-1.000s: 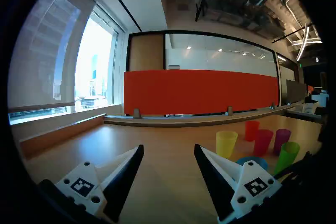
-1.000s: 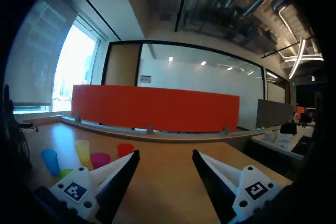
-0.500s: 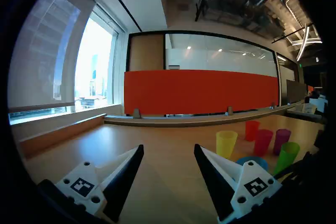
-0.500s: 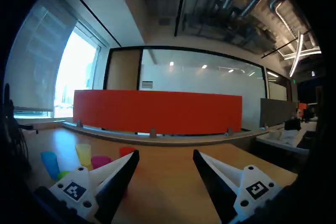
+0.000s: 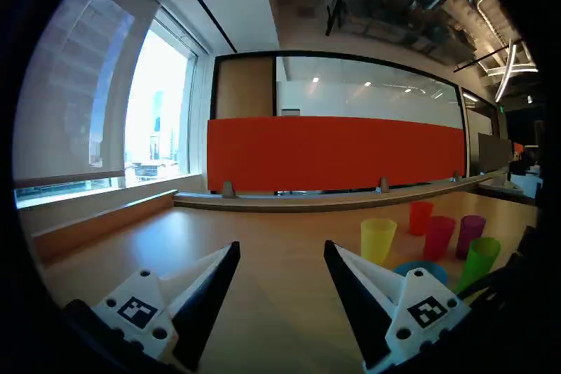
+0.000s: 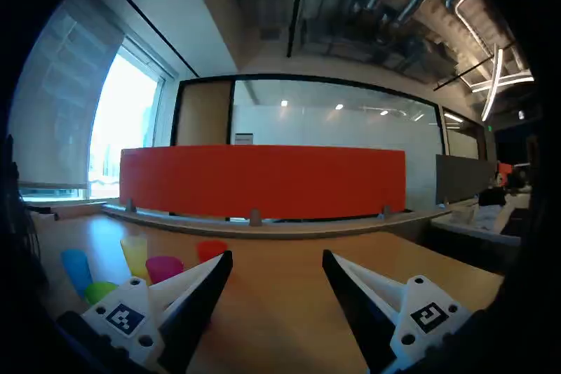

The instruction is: Pour water

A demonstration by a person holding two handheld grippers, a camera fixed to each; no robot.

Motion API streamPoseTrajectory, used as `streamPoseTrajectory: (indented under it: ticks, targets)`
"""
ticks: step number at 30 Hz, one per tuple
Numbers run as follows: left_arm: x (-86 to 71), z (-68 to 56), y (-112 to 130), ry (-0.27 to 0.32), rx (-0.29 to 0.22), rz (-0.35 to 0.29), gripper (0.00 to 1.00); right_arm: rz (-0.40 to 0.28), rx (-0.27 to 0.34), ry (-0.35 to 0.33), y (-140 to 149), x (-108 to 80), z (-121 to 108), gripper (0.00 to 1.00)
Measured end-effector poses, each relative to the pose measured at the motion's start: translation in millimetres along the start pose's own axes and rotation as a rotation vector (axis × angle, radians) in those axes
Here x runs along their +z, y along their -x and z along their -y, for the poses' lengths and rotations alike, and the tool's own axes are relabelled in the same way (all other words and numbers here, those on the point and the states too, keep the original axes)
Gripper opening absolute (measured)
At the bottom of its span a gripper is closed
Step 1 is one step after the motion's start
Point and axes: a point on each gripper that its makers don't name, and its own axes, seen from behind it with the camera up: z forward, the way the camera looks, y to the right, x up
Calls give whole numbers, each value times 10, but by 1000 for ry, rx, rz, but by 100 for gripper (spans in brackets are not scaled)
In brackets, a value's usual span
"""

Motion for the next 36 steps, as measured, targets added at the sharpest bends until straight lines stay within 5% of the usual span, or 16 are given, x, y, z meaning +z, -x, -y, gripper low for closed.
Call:
streamPoseTrajectory:
  ticks: [12,36]
  targets:
    - [1,8,1,0,0,0,88,10,13,23,135,50,-199,99]
    - [3,5,-5,0,0,0,88,62,7,11,325,87,-181,99]
